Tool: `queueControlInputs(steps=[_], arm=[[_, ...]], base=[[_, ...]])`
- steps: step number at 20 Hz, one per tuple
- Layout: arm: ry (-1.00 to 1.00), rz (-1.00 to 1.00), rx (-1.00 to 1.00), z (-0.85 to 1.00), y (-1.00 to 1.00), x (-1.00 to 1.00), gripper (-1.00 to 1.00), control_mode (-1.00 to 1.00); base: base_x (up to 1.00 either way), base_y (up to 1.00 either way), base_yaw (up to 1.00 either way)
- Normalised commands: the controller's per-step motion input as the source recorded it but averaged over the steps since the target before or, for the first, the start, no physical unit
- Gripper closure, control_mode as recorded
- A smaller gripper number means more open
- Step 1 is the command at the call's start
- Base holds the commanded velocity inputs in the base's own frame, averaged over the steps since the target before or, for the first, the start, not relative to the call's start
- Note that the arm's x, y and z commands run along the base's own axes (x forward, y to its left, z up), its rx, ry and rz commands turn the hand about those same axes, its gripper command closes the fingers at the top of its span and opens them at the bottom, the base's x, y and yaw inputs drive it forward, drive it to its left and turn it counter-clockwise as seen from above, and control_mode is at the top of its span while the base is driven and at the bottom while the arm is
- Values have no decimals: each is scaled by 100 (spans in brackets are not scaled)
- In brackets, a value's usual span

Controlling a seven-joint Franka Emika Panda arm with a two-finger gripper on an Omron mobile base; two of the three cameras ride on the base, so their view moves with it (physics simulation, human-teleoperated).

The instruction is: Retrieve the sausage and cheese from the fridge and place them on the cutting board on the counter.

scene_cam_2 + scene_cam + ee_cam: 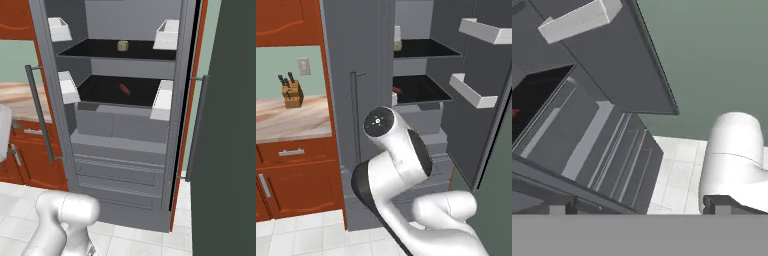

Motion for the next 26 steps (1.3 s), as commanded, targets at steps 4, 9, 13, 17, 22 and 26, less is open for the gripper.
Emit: queueControlInputs(steps=[4,9,13,17,22,26], arm=[[-10,28,30,31,-91,0,-100,-100],[0,10,32,2,-52,45,-100,-100],[-19,20,29,0,0,40,-100,-100],[-24,17,28,1,-1,57,-100,-100],[-18,25,25,5,-13,41,-100,-100],[-16,28,22,1,-3,59,-100,-100]], base=[[0,0,0],[0,0,0],[0,0,0],[0,0,0],[0,0,0],[0,0,0]])
